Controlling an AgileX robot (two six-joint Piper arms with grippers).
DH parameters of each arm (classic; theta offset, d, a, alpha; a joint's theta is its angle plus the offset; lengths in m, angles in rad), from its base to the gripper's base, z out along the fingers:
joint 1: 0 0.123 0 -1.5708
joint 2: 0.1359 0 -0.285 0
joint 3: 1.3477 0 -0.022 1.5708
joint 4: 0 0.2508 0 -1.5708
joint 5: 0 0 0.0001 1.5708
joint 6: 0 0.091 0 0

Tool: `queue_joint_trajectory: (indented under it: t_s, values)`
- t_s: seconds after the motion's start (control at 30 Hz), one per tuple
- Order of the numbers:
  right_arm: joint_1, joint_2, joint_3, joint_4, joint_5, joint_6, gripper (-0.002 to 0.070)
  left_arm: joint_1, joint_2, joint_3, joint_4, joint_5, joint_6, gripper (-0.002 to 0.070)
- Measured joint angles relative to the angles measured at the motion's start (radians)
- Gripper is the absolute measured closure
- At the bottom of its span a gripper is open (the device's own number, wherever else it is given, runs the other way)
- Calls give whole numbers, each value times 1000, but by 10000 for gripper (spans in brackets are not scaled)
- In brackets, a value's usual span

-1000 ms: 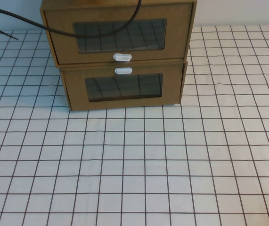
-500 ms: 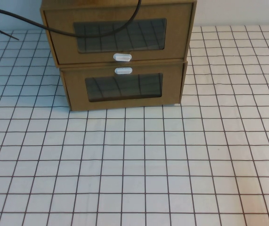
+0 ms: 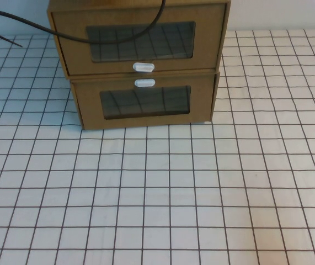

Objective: Open the shoe box
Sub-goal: 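Pull the top drawer of the cardboard box fully open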

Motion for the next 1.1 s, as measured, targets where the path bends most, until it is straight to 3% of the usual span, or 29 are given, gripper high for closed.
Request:
queue_joint_trajectory:
  t_s: [0.23,0.53,0.77,0.93,1.1]
  values:
    - [0,391,-266,-133,344,-146,692,0,0,0,1,0,0,677]
    - [18,817,-549,-11,426,-457,692,0,0,0,1,0,0,677]
    - [287,1093,-841,-100,397,-430,692,0,0,0,1,0,0,677]
    - [530,1298,-1051,-348,379,-312,691,0,0,0,1,0,0,677]
    - [676,1451,-1176,-554,283,-297,691,0,0,0,1,0,0,677]
